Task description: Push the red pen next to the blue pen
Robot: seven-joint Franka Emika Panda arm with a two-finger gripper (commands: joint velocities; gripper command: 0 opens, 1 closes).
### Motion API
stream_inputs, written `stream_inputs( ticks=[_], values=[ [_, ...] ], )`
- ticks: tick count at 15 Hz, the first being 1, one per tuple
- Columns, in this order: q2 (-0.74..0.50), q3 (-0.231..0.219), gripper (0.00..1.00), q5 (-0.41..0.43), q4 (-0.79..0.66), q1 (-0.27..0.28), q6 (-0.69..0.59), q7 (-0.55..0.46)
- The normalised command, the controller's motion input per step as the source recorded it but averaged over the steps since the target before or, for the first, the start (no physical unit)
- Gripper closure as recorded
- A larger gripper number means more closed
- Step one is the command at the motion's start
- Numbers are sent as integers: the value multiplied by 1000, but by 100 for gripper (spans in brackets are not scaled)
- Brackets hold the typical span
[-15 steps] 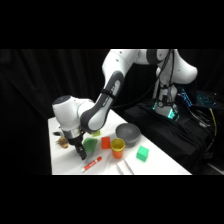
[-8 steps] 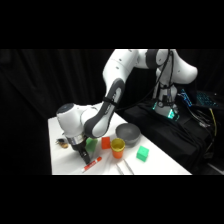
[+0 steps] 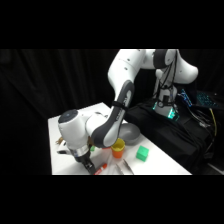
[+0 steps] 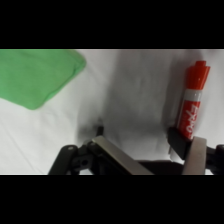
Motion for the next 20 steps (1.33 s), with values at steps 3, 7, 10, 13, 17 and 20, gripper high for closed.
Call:
stream_inputs(
  ticks=[3,7,10,13,17,20],
  values=[
    [-42,-1,0,-153,17,199,-48,215],
    [-69,-10,0,-160,3,142,-78,187],
    [-224,-16,0,-123,-74,62,-212,156],
    [-532,-9,0,-81,-255,5,-448,154],
    [-683,2,0,-83,-350,-37,-418,123],
    [-570,-9,0,-115,-275,-30,-446,178]
  ],
)
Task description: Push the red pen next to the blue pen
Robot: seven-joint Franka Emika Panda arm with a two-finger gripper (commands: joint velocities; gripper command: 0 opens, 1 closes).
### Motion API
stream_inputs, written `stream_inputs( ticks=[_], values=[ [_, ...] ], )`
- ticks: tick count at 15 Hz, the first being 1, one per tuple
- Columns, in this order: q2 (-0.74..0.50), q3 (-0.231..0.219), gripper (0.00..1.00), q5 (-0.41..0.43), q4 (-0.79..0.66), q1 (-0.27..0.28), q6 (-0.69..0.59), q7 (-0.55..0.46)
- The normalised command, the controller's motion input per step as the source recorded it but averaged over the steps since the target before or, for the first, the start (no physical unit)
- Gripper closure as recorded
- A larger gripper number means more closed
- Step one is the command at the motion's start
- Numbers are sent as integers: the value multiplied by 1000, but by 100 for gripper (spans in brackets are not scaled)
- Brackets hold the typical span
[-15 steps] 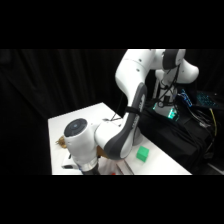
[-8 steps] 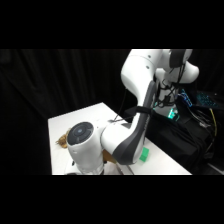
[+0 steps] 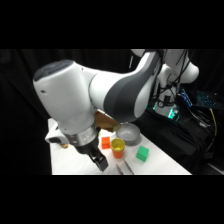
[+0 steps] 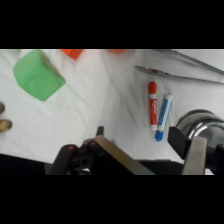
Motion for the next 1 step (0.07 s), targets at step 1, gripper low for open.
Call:
stream_inputs(
  ticks=[1],
  values=[
    [-554,41,0,-60,-315,-74,-402,111]
  ],
)
